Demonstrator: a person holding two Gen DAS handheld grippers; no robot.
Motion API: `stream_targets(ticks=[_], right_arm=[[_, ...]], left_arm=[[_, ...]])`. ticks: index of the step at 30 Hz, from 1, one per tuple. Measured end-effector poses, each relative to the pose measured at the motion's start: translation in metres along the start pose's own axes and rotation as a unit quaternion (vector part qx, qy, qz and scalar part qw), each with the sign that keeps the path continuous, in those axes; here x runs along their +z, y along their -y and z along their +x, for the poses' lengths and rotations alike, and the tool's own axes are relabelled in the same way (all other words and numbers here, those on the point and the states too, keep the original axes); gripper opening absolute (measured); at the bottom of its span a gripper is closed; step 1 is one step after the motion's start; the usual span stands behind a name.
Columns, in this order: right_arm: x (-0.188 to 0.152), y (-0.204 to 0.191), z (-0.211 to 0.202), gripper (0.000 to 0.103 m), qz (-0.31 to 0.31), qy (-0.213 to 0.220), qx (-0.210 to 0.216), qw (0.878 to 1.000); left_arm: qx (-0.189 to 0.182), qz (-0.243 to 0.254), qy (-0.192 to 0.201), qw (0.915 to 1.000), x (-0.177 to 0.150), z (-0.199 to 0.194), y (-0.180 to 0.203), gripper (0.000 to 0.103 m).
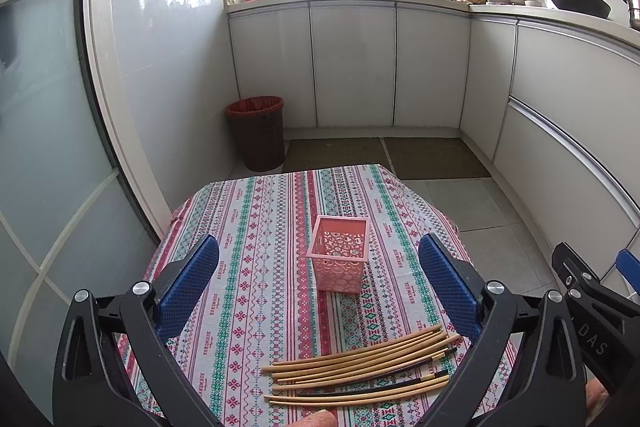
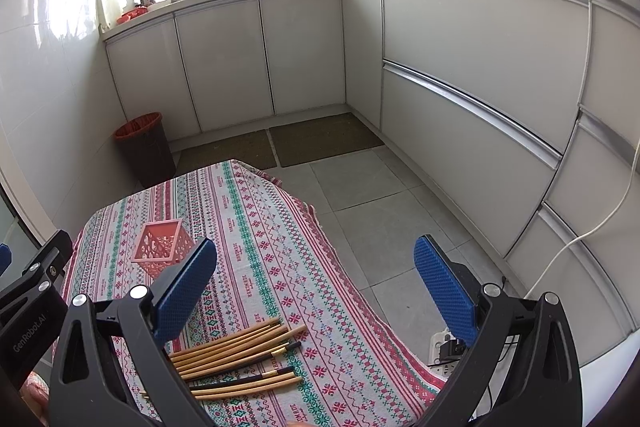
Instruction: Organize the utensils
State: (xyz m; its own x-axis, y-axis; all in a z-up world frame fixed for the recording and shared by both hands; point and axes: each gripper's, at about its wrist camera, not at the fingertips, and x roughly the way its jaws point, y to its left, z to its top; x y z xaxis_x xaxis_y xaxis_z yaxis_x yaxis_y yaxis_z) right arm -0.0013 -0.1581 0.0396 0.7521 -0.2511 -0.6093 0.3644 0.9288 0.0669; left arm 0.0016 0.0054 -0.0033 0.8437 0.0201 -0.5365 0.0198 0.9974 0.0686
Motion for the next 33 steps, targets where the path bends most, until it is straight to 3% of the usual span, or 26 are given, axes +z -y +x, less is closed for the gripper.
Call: stream_targets(ticks=[26,33], right_arm=[[-0.001,0.001,0.0,0.096,0.001,0.0,-0.001,1.0],[0.001,0.008,-0.001,0.096,0.02,0.0,0.0,1.0]], left_arm=[[-0.001,0.002,-0.006,1.0,0.002,0.002,0.0,0.096],[-0.013,0.008,-0.041,0.999,-0.002,0.018,0.003,0.096]])
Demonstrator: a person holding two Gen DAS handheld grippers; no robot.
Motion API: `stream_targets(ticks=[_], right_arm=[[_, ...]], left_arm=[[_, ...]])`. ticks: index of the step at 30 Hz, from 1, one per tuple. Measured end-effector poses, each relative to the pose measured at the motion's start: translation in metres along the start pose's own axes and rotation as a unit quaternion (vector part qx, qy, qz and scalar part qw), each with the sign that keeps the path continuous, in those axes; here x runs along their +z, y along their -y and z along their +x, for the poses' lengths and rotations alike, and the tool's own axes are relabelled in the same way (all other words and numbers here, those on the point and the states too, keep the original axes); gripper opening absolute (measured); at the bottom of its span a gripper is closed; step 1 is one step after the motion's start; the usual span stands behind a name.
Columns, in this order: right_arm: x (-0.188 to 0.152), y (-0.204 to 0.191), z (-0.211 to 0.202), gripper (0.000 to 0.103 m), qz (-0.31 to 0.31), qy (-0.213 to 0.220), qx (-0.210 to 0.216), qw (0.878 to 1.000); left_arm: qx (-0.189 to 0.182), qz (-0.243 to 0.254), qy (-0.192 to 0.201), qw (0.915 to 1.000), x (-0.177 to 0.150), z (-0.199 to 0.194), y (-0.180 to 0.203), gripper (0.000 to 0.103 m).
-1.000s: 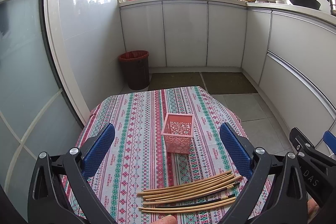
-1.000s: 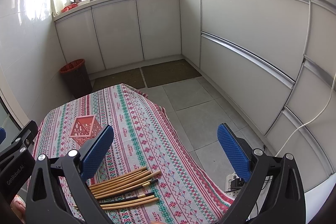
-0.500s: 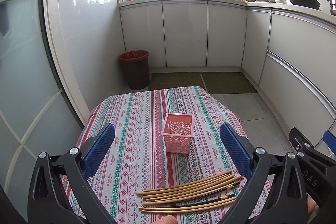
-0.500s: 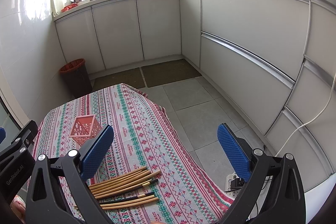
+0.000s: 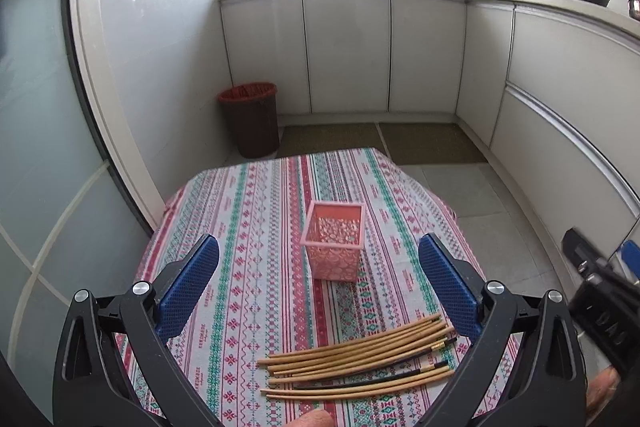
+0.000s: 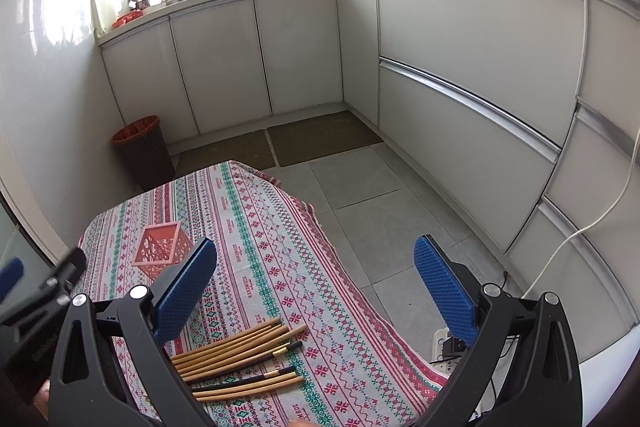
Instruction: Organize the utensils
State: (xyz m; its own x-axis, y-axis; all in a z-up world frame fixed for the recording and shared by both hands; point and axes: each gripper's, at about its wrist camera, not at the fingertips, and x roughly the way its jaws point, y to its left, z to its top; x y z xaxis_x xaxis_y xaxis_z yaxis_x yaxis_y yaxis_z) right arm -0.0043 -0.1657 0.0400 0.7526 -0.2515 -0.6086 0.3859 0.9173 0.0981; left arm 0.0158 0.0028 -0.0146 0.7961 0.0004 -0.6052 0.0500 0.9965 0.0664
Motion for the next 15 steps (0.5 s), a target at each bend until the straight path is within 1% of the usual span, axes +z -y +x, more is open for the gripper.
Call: stream_targets(ticks=[3,4,7,10,11,13,14,15], right_arm=[[0.005,0.011,-0.003,0.096,0.028,0.006,0.004,1.0],[0.007,0.015,-0.002,0.096,0.039,0.005,0.01,0.999],[0.009,0.028,0.008,0.096,0.075,-0.024,0.039,0.996],[0.008,0.041,0.02,0.096,0.117,-0.057,0.061,0.99],[0.008,0.045,0.024,0.096,0.13,-0.068,0.063,0.987],[0.007,0.051,0.031,0.096,0.148,-0.083,0.066,0.983],[0.007,0.058,0.035,0.096,0.162,-0.092,0.07,0.98],[0.007,0.06,0.039,0.096,0.17,-0.097,0.071,0.978]], left_arm=[[-0.03,0.003,-0.044,0.9986,-0.004,0.02,0.002,0.096],[-0.045,0.006,-0.066,0.9968,-0.007,0.03,0.004,0.096],[-0.072,0.021,-0.117,0.9903,-0.014,0.054,0.014,0.096],[-0.09,0.04,-0.135,0.9859,-0.024,0.069,0.027,0.096],[-0.104,0.042,-0.138,0.9841,-0.025,0.073,0.031,0.096],[-0.138,0.034,-0.14,0.98,-0.028,0.081,0.037,0.096],[-0.168,0.025,-0.144,0.9749,-0.028,0.087,0.04,0.096],[-0.189,0.023,-0.152,0.9697,-0.029,0.092,0.044,0.096]])
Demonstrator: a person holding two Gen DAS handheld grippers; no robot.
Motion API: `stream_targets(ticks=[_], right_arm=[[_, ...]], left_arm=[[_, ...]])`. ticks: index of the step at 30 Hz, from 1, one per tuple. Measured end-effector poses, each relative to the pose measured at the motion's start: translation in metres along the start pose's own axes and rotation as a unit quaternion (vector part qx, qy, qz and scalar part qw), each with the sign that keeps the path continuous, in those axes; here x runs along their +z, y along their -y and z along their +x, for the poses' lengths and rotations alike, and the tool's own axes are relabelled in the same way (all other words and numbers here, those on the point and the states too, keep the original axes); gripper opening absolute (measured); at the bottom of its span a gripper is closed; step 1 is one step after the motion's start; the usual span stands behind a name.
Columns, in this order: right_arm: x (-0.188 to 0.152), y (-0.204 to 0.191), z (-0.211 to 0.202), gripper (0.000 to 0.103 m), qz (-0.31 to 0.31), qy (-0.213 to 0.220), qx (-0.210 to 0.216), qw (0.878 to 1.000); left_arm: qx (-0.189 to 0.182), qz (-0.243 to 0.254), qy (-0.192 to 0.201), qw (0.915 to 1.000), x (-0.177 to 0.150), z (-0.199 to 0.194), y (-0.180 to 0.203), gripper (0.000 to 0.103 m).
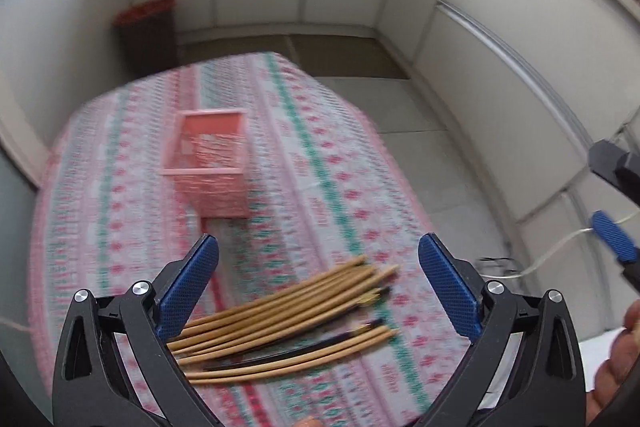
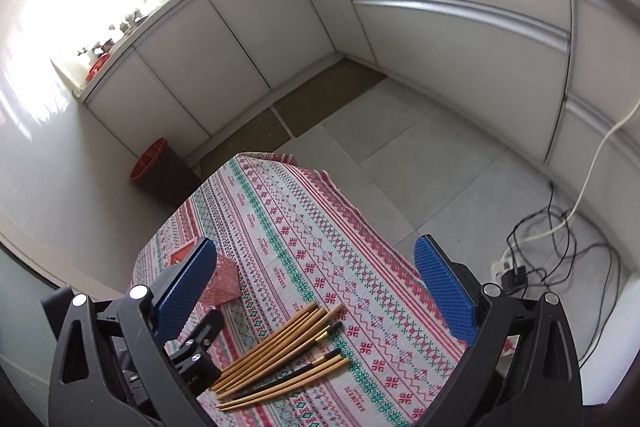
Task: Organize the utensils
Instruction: 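Lower the left tool onto the pile and grasp one wooden chopstick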
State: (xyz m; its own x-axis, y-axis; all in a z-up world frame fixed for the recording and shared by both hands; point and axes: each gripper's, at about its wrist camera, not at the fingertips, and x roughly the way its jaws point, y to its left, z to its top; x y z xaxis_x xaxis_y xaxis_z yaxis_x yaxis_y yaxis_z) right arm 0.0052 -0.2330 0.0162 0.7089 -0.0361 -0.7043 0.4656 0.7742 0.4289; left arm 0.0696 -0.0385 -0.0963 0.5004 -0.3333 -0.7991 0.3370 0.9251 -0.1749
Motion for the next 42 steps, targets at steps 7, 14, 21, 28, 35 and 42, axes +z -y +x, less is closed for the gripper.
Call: stream_targets(ticks=[7,14,21,28,35,42], right_arm=[[0.013,0.026,0.023,0.096,0.04,-0.05,-0.006,0.998],[0.005,0.057,0.066,0.096,0.118,-0.175,0.023,0.977],[0.001,0.066,0.077,0.096,0.129,-0.19,0.009,0.973],[-0.004,0.069,0.09,0.096,0.124,-0.215,-0.01,0.969],[-0.016,0.07,0.107,0.096,0.098,-0.23,-0.057,0.966],[-0.055,0.06,0.144,0.093,0.072,-0.301,-0.067,0.949]], left_arm=[[0.005,0.087,-0.122,0.9887,-0.008,0.086,0.025,0.096],[0.027,0.126,-0.16,0.9786,-0.006,0.129,0.027,0.083],[0.034,0.145,-0.209,0.9664,-0.008,0.156,0.025,0.064],[0.04,0.166,-0.189,0.967,0.002,0.165,0.029,0.019],[0.024,0.13,-0.162,0.9778,0.008,0.147,0.013,0.007],[-0.003,0.11,-0.07,0.9915,0.01,0.049,-0.005,0.006]])
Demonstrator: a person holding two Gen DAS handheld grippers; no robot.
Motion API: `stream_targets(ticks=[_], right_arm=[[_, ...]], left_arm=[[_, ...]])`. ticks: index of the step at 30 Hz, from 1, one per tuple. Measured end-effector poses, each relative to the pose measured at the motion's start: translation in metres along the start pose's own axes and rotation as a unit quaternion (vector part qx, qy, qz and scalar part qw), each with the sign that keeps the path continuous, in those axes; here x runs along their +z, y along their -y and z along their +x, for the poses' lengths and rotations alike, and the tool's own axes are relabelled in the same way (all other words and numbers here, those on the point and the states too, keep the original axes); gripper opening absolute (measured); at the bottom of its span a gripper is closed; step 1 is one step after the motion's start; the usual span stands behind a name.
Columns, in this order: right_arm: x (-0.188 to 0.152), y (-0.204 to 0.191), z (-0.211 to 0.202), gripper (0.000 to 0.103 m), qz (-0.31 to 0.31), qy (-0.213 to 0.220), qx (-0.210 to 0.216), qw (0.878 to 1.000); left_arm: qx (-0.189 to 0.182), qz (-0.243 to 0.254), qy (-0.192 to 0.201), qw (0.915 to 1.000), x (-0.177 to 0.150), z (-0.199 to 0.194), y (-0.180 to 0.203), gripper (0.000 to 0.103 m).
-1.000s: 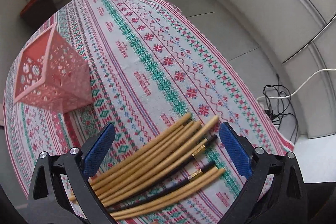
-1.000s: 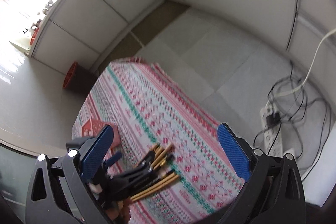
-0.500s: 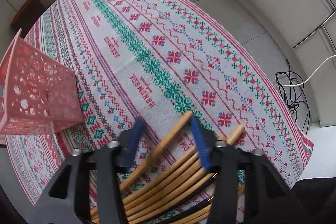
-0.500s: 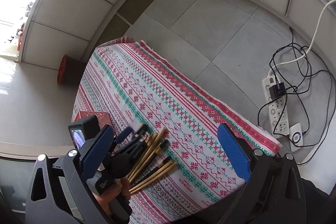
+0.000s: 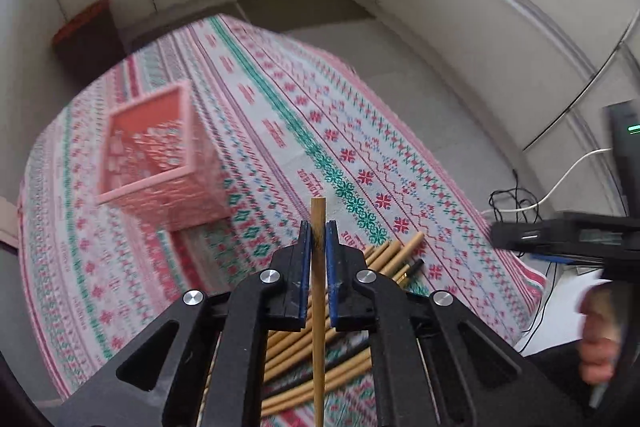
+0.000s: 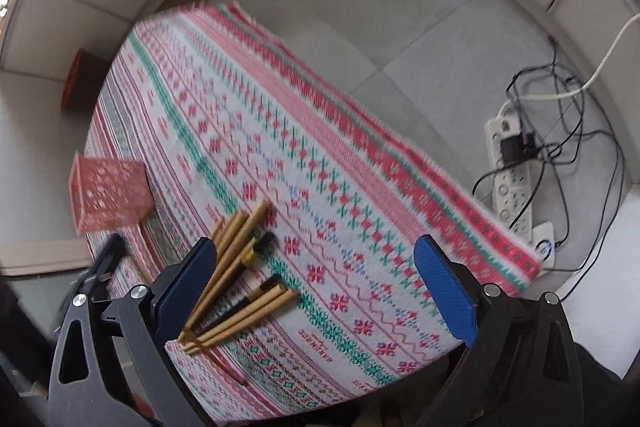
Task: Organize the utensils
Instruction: 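Lower the left tool onto the pile and grasp one wooden chopstick, then grasp a chopstick with the right tool while the left tool carries its chopstick toward the pink basket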
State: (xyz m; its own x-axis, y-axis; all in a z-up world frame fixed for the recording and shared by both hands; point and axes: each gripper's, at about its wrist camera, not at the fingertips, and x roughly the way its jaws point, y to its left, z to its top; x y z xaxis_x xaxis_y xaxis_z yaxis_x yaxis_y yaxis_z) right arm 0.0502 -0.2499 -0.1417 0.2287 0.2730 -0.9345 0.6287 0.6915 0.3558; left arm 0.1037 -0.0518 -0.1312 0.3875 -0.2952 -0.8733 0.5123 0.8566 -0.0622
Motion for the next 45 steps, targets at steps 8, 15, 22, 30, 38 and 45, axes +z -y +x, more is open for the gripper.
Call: stream_targets(ticks=[8,15,22,30,38,45], right_arm=[[-0.041,-0.002,0.04,0.056,0.028,-0.083,0.007,0.996],[-0.056,-0.027,0.054,0.049,0.022,-0.061,-0.043,0.997],[-0.07,-0.065,0.062,0.049,-0.042,-0.018,-0.121,0.992],[-0.097,-0.056,0.057,0.023,-0.019,-0.004,-0.072,0.997],[-0.084,-0.044,0.049,0.0,-0.003,-0.003,-0.003,1.0],[-0.08,-0.029,0.054,0.012,0.034,-0.035,0.0,0.999]], left_arm=[[0.013,-0.002,0.074,0.9972,-0.04,-0.086,-0.013,0.006],[0.011,-0.013,0.097,0.9952,-0.051,-0.116,-0.029,0.006],[0.01,-0.018,0.11,0.9937,-0.056,-0.129,-0.035,0.006],[0.012,-0.027,0.125,0.9917,-0.058,-0.143,-0.042,0.006],[0.013,-0.029,0.134,0.9905,-0.061,-0.152,-0.043,0.006],[0.013,-0.032,0.141,0.9893,-0.063,-0.161,-0.046,0.006]])
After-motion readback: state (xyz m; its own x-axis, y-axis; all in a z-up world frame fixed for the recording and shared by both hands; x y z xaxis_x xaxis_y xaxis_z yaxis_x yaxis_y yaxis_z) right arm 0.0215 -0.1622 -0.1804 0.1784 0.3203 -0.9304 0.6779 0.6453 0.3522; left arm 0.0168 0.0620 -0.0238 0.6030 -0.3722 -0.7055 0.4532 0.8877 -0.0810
